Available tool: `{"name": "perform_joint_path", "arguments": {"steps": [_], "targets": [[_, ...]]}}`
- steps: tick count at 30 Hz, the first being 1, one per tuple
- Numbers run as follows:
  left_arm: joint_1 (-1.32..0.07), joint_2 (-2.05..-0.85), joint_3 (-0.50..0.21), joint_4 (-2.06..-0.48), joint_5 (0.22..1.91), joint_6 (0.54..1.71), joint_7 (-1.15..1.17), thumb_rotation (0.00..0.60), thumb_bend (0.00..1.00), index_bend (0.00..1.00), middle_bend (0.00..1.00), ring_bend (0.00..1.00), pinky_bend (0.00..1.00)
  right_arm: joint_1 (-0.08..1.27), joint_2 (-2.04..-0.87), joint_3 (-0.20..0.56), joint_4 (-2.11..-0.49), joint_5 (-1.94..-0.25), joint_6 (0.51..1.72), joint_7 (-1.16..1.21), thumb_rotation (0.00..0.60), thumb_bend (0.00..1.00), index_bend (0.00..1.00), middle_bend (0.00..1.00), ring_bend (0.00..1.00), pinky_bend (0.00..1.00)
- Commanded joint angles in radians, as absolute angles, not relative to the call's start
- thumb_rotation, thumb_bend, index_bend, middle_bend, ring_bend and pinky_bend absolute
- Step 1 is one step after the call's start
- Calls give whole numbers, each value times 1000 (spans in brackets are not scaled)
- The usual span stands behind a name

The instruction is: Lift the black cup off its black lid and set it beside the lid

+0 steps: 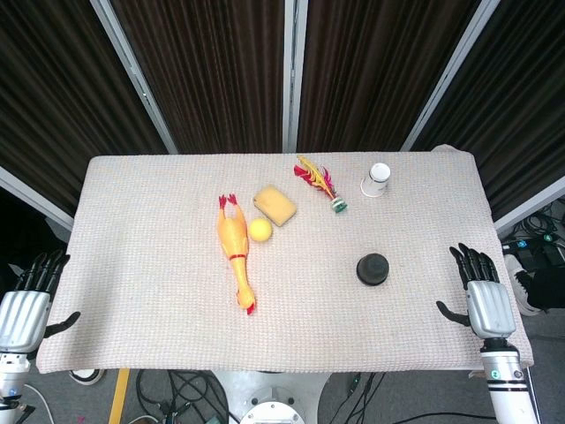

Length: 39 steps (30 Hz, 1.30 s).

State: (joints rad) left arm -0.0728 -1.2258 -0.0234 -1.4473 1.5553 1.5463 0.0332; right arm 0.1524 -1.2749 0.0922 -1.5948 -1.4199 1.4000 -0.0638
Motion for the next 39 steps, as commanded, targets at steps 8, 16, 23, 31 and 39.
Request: {"name": "perform_joint_path", "arguments": {"steps": [8, 16, 23, 31, 39], "targets": [[-75, -1219, -24, -1458, 1554, 1539, 26, 600, 133, 41, 32, 0, 191, 151, -1272, 99, -1605, -1401, 1394, -62, 600, 88, 0, 16, 0, 0], [-74, -1211, -19, -1443, 1555, 1535, 1, 600, 133, 41, 32, 0, 192, 198, -1290, 120, -1604, -1352, 1305, -58, 600, 89, 0, 20, 0, 0], [-91, -1244, -39, -1433, 1525, 1508, 14, 600, 133, 41, 32, 0, 192, 269, -1321, 137, -1562, -1281, 1170, -78, 600, 88, 0, 30, 0, 0], [-98, -1244, -53, -1451, 1503, 1498, 33, 600, 132, 41, 32, 0, 192, 344, -1408, 151, -1474, -1222, 1054, -81, 600, 87, 0, 45, 0, 0], [-94, -1242, -48, -1438, 1499, 1495, 18, 600, 133, 41, 32, 0, 192, 381, -1472, 158, -1406, -1192, 1013, -70, 600, 89, 0, 65, 0, 0]]}}
